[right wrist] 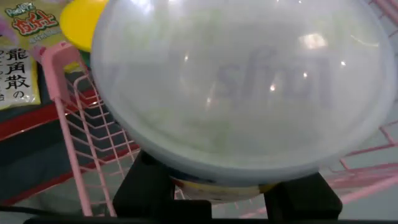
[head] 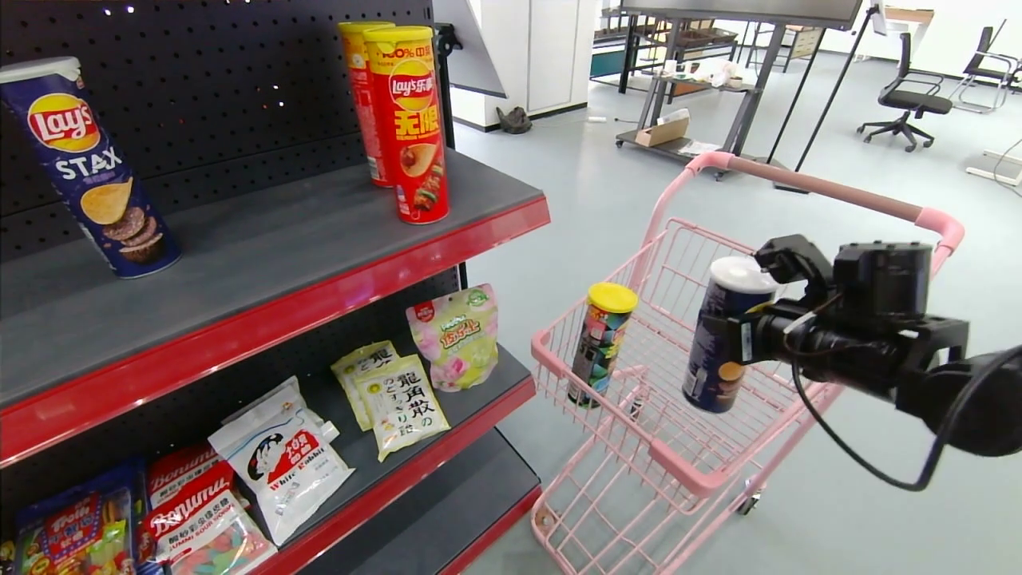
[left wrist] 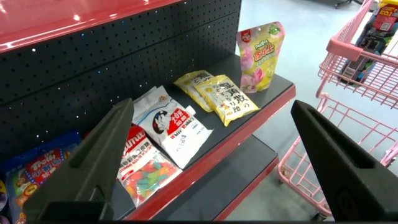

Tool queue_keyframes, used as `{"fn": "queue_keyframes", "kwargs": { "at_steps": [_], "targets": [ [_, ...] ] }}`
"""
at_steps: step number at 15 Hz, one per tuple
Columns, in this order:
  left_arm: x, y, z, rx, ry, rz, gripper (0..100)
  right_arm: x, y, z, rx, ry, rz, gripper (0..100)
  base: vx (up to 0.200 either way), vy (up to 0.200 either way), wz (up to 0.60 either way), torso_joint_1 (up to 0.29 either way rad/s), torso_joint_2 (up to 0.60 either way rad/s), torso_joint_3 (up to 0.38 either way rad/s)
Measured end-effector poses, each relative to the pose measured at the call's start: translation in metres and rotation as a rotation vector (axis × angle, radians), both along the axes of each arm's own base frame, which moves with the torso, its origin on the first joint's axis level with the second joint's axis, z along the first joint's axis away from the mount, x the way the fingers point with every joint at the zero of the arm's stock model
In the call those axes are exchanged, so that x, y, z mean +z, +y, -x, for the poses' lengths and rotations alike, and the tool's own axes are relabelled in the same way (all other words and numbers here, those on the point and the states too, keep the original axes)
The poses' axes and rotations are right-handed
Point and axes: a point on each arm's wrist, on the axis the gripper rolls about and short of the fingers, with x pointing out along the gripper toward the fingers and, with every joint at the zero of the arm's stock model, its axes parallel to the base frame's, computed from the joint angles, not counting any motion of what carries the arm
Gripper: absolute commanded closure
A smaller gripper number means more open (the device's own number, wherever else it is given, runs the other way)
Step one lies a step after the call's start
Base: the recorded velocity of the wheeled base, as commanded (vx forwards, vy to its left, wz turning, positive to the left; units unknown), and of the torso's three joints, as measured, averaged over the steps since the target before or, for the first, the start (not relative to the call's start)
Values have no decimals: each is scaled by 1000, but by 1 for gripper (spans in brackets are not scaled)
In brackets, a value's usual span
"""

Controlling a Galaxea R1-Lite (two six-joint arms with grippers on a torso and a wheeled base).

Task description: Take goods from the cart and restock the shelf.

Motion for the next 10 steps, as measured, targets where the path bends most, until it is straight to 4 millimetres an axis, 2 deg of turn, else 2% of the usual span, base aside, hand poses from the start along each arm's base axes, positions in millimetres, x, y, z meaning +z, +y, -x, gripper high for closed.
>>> {"fn": "queue_keyframes", "kwargs": {
  "at_steps": [1,3,5,7,10],
  "targets": [
    [0,0,0,0,0,0,0,23,0,12,-12,10,20,100,0,0,0,0,0,0],
    [0,0,0,0,0,0,0,70,-2,51,-16,-8,30,100,0,0,0,0,0,0],
    [0,0,0,0,0,1,0,99,-12,100,-34,-63,20,100,0,0,0,0,0,0],
    [0,0,0,0,0,1,0,98,-29,153,-88,-52,34,100,0,0,0,0,0,0],
    [0,0,0,0,0,1,0,72,-52,226,-151,15,59,100,0,0,0,0,0,0]
  ]
}}
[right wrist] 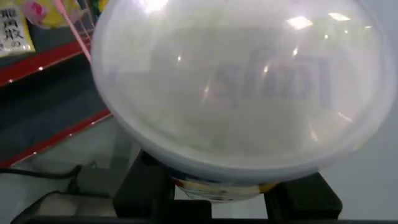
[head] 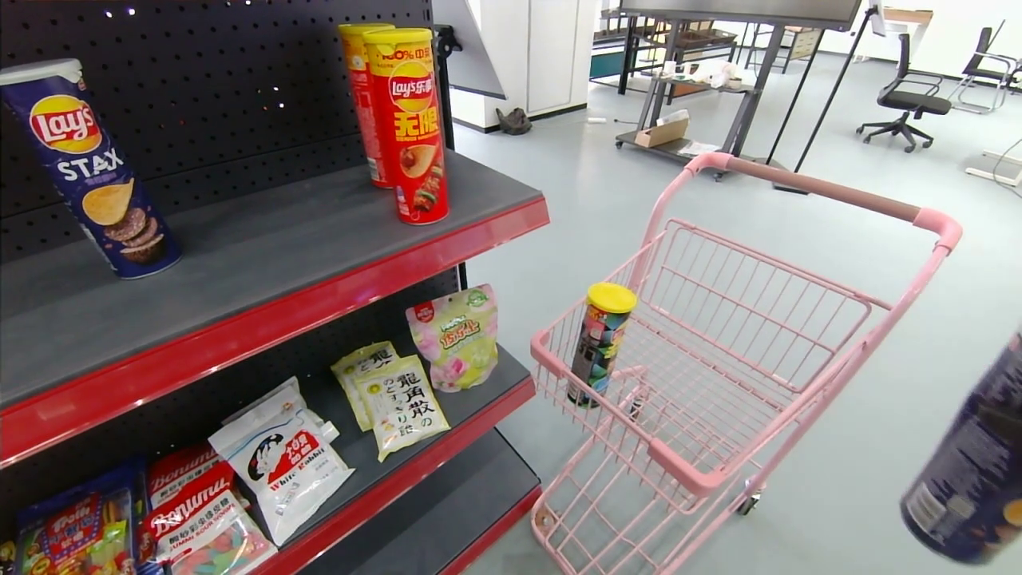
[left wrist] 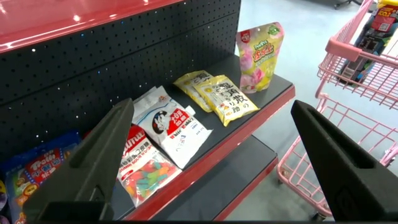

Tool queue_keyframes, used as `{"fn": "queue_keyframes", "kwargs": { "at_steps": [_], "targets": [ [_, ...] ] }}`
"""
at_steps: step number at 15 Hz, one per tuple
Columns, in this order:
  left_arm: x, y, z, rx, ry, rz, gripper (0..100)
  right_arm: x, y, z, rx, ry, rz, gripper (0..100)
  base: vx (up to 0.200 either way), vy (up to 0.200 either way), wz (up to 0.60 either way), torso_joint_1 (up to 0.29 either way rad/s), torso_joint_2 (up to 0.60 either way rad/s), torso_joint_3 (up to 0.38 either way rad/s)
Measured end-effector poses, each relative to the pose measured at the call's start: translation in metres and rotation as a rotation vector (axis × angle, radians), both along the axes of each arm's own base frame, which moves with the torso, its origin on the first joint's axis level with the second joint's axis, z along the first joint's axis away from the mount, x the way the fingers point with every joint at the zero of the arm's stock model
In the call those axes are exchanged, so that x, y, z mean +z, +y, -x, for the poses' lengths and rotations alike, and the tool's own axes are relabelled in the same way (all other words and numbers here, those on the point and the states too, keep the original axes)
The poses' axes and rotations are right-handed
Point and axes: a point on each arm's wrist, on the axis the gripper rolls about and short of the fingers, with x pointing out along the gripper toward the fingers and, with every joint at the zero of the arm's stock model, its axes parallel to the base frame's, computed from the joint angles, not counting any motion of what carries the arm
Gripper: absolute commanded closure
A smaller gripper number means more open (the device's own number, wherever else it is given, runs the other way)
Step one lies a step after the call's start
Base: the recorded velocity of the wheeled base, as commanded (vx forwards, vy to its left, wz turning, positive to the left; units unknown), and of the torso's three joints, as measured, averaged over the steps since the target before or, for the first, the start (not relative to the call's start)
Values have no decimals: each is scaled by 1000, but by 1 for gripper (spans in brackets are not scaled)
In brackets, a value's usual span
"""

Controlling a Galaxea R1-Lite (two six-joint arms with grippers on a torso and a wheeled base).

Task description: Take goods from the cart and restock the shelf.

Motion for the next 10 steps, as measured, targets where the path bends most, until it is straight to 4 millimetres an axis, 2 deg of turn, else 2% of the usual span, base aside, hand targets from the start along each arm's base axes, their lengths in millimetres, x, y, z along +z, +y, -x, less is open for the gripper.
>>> {"fn": "queue_keyframes", "kwargs": {
  "at_steps": [2,4,7,10],
  "targets": [
    [0,0,0,0,1,0,0,-16,-8,33,-25,13,5,100,0,0,0,21,-67,-45],
    [0,0,0,0,0,0,0,-24,-13,54,-40,-9,3,100,0,0,0,122,-381,-241],
    [0,0,0,0,-1,0,0,-26,-15,65,-41,-56,-7,100,0,0,0,191,-522,-334],
    [0,0,0,0,0,1,0,-29,-15,67,-36,-60,-10,100,0,0,0,230,-592,-364]
  ]
}}
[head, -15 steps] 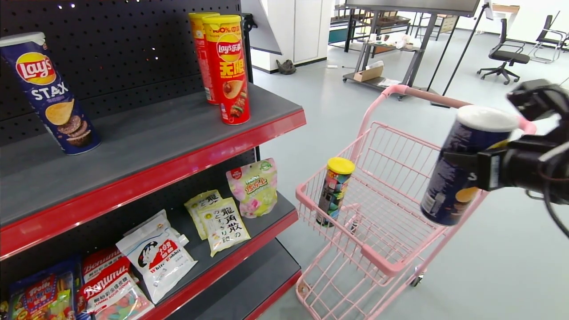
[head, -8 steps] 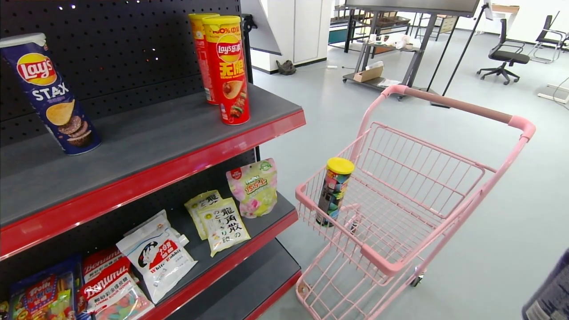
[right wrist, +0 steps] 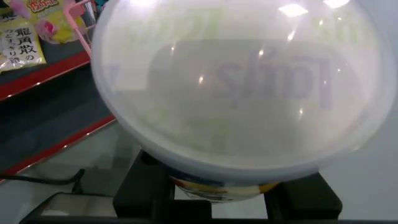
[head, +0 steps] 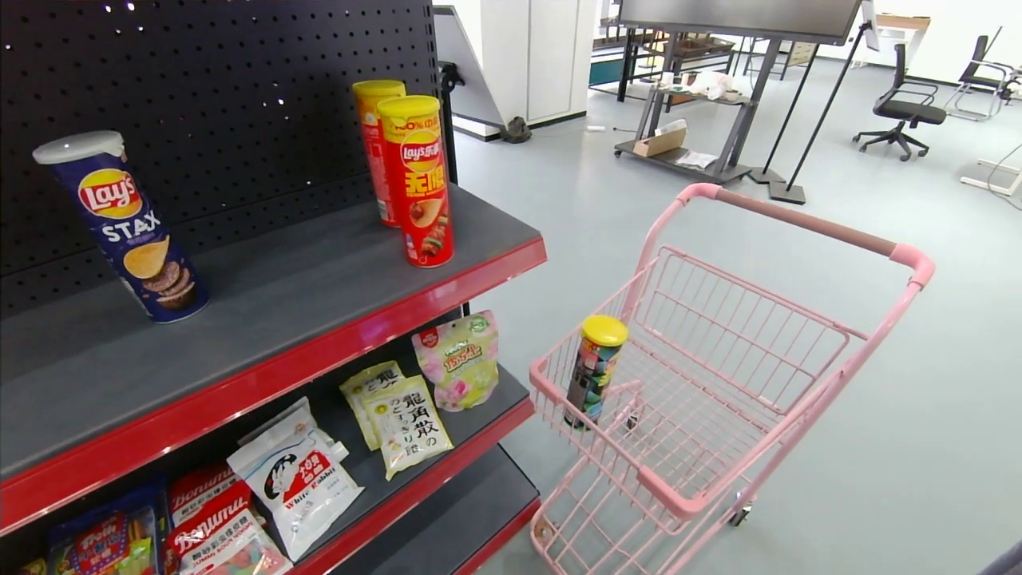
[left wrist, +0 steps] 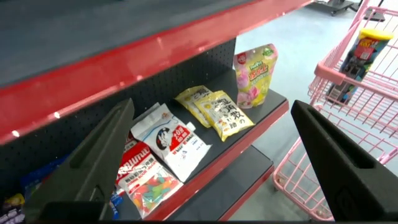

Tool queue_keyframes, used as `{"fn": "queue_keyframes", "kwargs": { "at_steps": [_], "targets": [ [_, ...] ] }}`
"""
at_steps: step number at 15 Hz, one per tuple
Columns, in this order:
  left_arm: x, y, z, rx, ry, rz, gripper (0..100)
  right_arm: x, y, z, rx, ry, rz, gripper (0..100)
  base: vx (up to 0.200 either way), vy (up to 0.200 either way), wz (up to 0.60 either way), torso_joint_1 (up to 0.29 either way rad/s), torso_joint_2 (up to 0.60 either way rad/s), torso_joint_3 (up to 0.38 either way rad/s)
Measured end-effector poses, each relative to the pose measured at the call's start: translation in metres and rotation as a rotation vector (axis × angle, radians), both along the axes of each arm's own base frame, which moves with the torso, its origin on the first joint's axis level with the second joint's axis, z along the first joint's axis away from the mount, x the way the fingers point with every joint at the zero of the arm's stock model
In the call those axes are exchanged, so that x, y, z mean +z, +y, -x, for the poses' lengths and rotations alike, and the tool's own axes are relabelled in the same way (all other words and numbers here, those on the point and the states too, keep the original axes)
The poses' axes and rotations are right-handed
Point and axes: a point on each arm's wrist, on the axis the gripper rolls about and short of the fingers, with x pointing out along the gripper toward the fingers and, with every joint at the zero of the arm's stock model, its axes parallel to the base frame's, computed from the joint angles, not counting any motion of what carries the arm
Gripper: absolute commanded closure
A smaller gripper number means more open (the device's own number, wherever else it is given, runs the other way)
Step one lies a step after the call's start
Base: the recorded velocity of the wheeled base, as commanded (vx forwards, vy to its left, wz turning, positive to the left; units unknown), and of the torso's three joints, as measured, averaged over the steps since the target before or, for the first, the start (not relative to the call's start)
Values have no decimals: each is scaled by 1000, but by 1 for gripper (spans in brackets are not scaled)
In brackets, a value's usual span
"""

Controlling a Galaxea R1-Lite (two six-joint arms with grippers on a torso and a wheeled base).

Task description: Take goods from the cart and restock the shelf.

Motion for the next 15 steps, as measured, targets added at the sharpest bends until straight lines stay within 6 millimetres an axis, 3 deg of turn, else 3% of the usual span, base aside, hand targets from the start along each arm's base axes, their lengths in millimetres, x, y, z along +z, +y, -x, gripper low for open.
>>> {"fn": "queue_keyframes", "kwargs": {
  "at_steps": [11,15],
  "targets": [
    [0,0,0,0,-1,0,0,-1,2,-11,2,50,3,100,0,0,0,176,-417,-250],
    [0,0,0,0,-1,1,0,-1,2,-14,-9,56,9,100,0,0,600,17,-35,-22]
  ]
}}
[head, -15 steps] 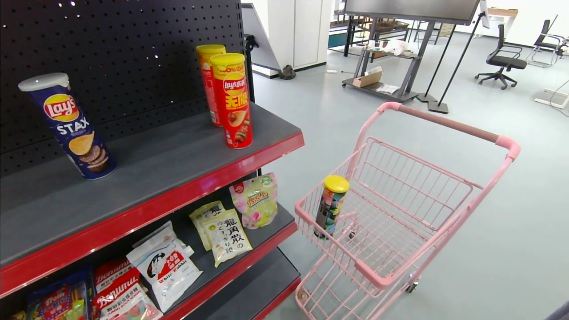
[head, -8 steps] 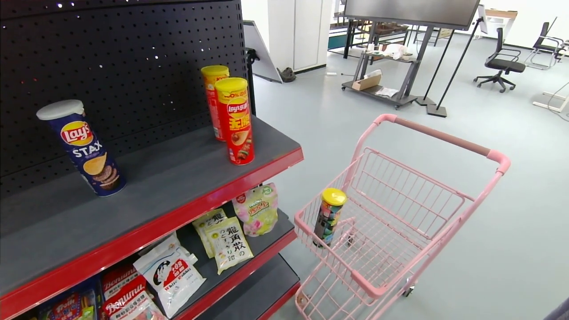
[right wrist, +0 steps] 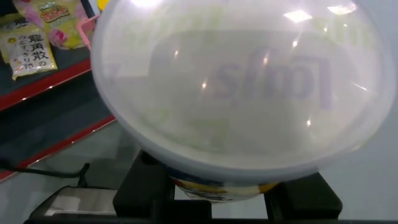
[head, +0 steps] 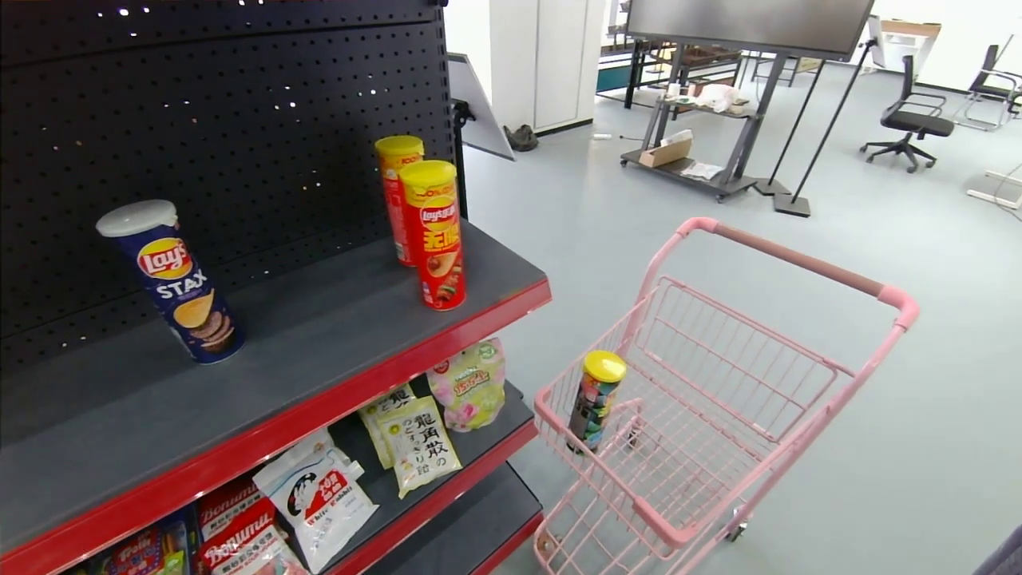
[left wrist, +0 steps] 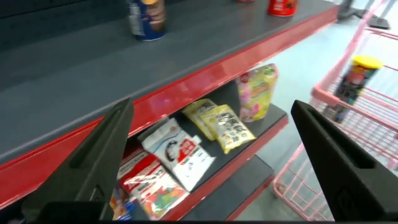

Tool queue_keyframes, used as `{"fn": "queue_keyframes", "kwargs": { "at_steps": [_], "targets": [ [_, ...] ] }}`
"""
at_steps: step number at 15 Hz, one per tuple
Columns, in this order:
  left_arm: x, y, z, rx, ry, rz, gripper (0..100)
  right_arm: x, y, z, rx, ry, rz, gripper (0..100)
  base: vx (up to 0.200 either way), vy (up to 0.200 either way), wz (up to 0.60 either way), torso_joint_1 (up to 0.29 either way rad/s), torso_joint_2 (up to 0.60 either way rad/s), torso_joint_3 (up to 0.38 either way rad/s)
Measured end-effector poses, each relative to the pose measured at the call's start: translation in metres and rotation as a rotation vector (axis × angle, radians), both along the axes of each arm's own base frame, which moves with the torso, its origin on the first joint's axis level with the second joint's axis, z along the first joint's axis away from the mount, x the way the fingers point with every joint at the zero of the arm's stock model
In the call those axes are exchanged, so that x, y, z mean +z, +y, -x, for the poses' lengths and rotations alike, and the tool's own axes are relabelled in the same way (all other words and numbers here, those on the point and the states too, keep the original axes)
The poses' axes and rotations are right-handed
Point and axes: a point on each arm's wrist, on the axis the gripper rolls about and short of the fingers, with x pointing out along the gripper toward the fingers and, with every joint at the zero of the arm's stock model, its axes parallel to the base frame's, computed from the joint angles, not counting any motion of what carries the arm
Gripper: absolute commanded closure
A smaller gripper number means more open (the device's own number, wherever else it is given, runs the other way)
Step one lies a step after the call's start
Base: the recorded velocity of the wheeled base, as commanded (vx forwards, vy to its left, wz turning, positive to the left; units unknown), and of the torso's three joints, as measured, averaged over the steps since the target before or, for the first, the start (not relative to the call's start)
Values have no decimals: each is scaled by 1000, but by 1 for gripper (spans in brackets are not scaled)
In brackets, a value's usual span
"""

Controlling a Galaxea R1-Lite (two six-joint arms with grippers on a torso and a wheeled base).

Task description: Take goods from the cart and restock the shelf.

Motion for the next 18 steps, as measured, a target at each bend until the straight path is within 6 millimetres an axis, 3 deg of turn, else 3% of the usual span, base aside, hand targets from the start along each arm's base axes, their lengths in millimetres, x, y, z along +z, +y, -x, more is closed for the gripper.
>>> {"fn": "queue_keyframes", "kwargs": {
  "at_steps": [6,13,18],
  "targets": [
    [0,0,0,0,1,0,0,-3,-1,3,1,-5,-3,100,0,0,600,10,2,1],
    [0,0,0,0,1,1,0,-19,-5,26,7,-79,-12,100,0,0,0,0,0,0],
    [0,0,0,0,1,1,0,-46,-14,57,101,-237,-37,100,200,0,0,-3,-3,4]
  ]
}}
